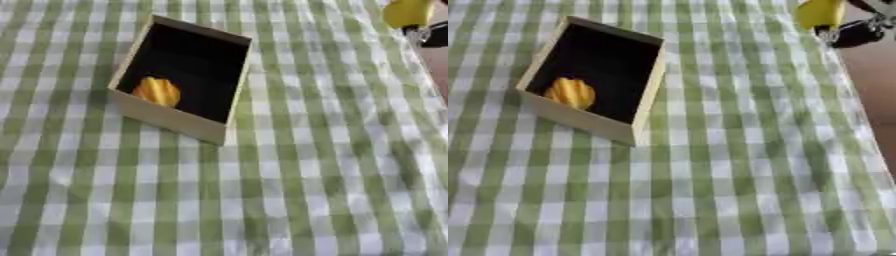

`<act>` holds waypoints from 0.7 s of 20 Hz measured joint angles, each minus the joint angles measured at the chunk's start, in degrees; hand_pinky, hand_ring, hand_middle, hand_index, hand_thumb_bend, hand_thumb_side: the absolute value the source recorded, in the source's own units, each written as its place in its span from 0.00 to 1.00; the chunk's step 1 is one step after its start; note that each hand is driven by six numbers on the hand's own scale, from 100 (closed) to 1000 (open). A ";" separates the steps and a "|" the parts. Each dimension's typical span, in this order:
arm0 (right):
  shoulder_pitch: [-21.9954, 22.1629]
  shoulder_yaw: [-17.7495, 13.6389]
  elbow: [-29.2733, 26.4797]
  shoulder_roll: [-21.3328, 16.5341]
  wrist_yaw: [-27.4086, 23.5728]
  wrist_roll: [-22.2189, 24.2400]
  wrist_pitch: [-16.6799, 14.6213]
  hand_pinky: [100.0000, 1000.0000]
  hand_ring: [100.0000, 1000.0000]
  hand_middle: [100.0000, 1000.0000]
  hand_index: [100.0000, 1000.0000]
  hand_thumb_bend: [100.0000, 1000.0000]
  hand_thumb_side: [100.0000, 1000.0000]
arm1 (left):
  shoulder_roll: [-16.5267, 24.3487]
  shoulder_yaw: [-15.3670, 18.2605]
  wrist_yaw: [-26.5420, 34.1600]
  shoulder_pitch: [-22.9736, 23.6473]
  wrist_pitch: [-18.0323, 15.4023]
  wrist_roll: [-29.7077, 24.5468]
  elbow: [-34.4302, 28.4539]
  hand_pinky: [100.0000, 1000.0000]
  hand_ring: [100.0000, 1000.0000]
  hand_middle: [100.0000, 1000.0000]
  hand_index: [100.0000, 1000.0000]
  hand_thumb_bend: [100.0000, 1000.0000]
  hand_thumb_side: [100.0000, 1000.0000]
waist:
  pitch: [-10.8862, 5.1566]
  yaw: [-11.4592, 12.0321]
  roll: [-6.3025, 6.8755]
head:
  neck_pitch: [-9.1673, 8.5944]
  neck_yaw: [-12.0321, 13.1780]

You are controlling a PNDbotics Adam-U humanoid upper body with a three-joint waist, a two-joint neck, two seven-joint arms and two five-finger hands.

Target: Pick up objects on the table and place them in the box.

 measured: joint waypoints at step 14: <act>-14.89 14.02 -18.60 15.74 -4.38 16.10 -0.74 0.71 0.65 0.46 0.62 0.00 0.05 | 0.21 0.87 0.15 -0.90 -1.95 1.72 0.00 0.62 0.75 0.73 0.83 0.24 0.49 | -2.44 1.78 -0.69 | 0.97 -1.58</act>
